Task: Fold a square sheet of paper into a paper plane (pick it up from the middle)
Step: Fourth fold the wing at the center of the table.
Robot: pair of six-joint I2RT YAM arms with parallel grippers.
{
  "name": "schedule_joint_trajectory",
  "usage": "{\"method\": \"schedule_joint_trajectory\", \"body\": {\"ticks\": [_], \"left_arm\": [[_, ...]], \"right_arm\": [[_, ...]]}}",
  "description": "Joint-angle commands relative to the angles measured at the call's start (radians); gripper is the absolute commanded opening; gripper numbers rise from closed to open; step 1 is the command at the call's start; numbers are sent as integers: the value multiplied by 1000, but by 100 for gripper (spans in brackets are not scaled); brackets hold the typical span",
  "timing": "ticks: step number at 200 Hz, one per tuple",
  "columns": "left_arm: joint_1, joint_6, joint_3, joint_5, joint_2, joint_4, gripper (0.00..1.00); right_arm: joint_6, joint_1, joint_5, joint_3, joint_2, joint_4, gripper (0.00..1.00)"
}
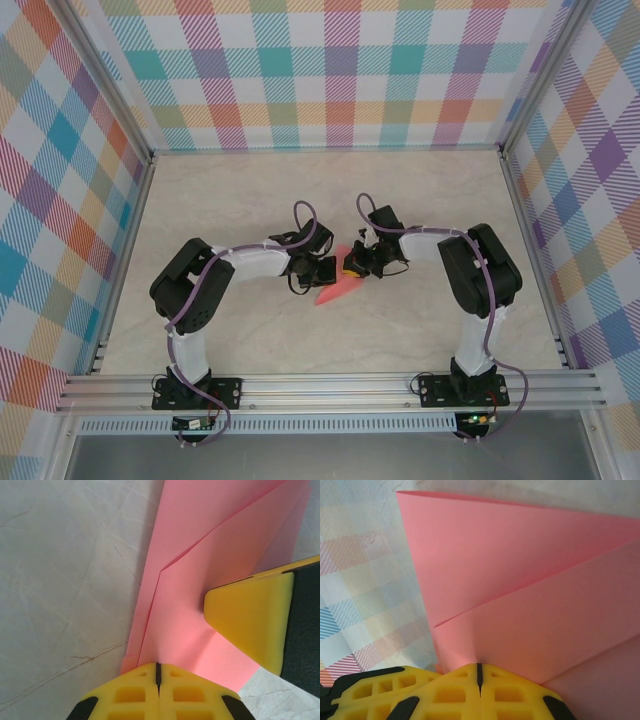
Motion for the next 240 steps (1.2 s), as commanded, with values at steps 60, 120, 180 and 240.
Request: {"method": "schedule_joint_trajectory", "body": {"ticks": [60,120,180,240], "left_arm": [[-8,-91,-8,12,-162,47,3],[-35,-154,-68,74,-126,76,3],[-40,-159,-103,10,-100,50,2],[-39,-166,-124,-22,-81,38,1]], "right_arm": [[1,0,126,-2,61,-115,0],[10,-1,137,14,82,-145,0],[12,0,145,18,93,-163,0],[13,0,155,23,104,-180,0]]}}
